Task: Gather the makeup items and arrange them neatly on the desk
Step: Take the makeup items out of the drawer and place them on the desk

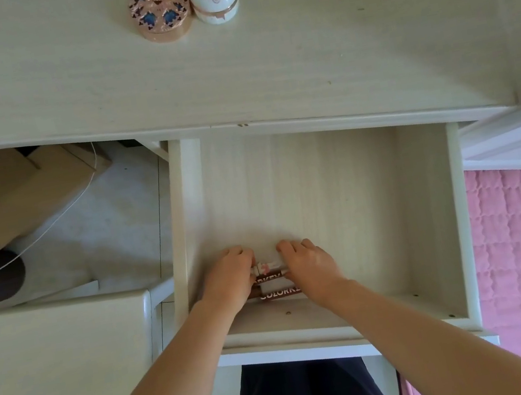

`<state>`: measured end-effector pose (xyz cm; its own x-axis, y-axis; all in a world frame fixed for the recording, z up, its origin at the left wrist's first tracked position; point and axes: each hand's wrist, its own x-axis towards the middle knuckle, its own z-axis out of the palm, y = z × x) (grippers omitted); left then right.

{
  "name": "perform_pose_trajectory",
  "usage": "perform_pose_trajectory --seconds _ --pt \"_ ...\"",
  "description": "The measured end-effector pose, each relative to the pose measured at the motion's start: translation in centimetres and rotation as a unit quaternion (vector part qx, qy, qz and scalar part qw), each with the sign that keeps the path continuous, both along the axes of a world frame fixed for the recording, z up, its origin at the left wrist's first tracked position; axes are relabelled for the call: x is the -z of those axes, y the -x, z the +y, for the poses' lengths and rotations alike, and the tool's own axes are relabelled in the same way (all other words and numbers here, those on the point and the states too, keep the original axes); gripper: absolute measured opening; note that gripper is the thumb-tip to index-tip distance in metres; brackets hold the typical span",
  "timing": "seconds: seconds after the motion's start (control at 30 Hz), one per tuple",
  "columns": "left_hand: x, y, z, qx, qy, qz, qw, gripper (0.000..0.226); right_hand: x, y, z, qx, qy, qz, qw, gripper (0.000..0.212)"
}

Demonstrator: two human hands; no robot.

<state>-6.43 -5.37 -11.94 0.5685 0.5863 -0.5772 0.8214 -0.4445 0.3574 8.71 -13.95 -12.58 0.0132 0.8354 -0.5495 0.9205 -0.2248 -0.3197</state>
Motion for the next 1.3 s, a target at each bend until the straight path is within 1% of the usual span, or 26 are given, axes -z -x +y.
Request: perform_pose_trajectory --seconds 0.1,0.2,0.23,0.4,0.53,0.6,0.67,0.73,0.8,0.87,0.93,1.03,1.1,1.13,1.23,1.3 --pt "0.1 0.3 0.4 -0.054 0.030 -0.006 0.998 0.013 -0.2 -1.1 0.0 -0.035 -0.003 -0.025 0.999 0.052" --pt "0.1 0.4 0.6 -0.107 0.046 -0.019 0.993 0.010 -0.5 -2.7 -0.4 -0.031 0.003 -0.044 0.999 0.065" --pt "0.1 0.4 0.6 -0.115 0.048 -0.021 0.992 0.010 -0.6 -3.1 -0.5 -0.028 0.002 -0.052 0.998 0.065" --pt "0.0 0.1 0.7 -0.133 0.051 -0.005 0.990 0.015 -0.5 -2.6 -0.2 -0.054 -0.030 -0.099 0.993 0.045" --pt "-0.1 0.0 0.8 -0.136 0.049 -0.005 0.989 0.022 -0.2 -1.5 0.5 -0.098 -0.027 -0.068 0.992 0.051" --pt "-0.4 -0.1 1.0 -0.132 0.053 -0.006 0.990 0.024 -0.3 -1.3 0.8 -0.098 -0.020 -0.056 0.993 0.048" --pt "-0.7 -0.2 1.2 -0.142 0.064 -0.007 0.988 0.023 -0.5 -1.4 1.0 -0.071 -0.010 -0.046 0.996 0.044" --pt "-1.1 -0.3 1.5 -0.155 0.081 -0.008 0.985 0.015 -0.7 -1.9 1.0 -0.040 -0.004 -0.025 0.999 0.039" --pt "-1.4 -0.4 1.8 -0.172 0.103 -0.008 0.980 0.011 -1.2 -2.6 0.9 -0.014 0.012 0.014 1.000 0.026" --pt "-1.8 -0.5 1.9 -0.196 0.128 -0.010 0.972 0.012 -1.8 -3.2 0.5 0.007 0.022 0.045 0.999 0.016" --pt "-2.1 -0.4 1.9 -0.205 0.162 -0.006 0.965 0.016 -2.0 -3.6 0.0 0.017 0.018 0.056 0.998 0.015" --pt "-2.1 -0.2 1.6 -0.179 0.196 -0.009 0.964 0.020 -2.0 -3.7 -0.8 -0.016 0.013 0.067 0.998 0.016" --pt "-1.7 0.0 1.4 -0.155 0.202 -0.011 0.967 0.023 -1.7 -3.5 -1.2 -0.047 0.034 0.076 0.995 0.021" --pt "-1.7 0.0 1.3 -0.131 0.201 0.002 0.971 0.025 -1.6 -3.4 -1.3 -0.059 0.049 0.080 0.994 0.023" --pt "-1.6 -0.1 1.2 -0.040 0.196 0.102 0.974 0.030 -1.4 -2.8 -1.6 -0.088 0.077 0.079 0.990 0.026" --pt "-1.5 -0.1 1.1 -0.002 0.181 0.148 0.972 0.033 -1.2 -2.3 -1.7 -0.098 0.077 0.082 0.989 0.025"
